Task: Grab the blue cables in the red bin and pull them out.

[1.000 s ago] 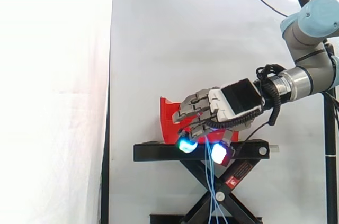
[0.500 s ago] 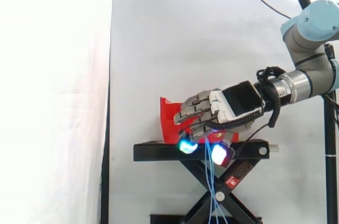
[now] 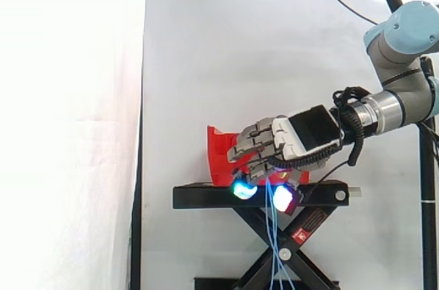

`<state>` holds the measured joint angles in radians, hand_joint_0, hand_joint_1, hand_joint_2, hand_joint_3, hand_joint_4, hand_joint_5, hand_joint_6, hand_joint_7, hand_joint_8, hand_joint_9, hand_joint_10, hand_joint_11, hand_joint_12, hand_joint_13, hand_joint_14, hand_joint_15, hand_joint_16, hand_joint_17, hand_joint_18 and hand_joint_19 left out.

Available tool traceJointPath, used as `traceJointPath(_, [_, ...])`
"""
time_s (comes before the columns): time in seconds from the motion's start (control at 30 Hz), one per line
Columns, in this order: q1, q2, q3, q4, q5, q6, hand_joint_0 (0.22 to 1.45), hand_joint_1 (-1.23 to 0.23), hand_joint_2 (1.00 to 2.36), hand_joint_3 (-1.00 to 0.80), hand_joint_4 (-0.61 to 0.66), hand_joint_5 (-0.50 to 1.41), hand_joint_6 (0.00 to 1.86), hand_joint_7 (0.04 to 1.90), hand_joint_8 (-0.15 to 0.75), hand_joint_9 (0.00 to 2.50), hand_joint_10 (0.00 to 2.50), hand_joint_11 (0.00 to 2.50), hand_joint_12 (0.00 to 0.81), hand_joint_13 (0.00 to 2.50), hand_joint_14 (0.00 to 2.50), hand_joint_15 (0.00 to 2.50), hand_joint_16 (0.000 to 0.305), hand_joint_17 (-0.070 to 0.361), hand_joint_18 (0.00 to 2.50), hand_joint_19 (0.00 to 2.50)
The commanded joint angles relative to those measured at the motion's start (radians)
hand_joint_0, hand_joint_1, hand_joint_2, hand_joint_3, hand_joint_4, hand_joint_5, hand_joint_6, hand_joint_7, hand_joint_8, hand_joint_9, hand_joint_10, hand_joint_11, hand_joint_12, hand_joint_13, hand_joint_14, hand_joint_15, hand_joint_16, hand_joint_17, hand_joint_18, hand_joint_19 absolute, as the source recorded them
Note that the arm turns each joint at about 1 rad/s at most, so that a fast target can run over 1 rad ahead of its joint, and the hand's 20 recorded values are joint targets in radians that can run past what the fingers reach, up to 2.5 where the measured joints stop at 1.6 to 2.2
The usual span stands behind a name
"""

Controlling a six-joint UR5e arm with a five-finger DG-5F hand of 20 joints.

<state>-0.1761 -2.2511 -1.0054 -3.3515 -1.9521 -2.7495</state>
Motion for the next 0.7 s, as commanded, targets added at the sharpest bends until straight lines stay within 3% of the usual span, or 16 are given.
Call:
traceJointPath(0.0, [-0.002, -0.001, -0.001, 0.0, -0.001, -0.002, 0.89, -0.86, 1.0, -1.0, 0.32, 0.87, 0.01, 0.49, 0.316, 0.91, 0.03, 0.75, 0.325, 0.57, 0.02, 0.45, 0.045, 0.1, 0.5, 0.6])
traceJointPath(0.4, [-0.002, -0.001, -0.024, 0.004, -0.005, -0.006, 0.88, -0.87, 1.0, -1.0, 0.32, 0.87, 0.01, 0.48, 0.314, 0.91, 0.03, 0.75, 0.326, 0.57, 0.02, 0.45, 0.045, 0.1, 0.5, 0.61])
traceJointPath(0.67, [-0.014, 0.001, -0.027, 0.003, -0.01, -0.02, 0.89, -0.87, 1.0, -1.0, 0.32, 0.87, 0.01, 0.48, 0.313, 0.91, 0.03, 0.75, 0.324, 0.57, 0.02, 0.46, 0.045, 0.1, 0.5, 0.61])
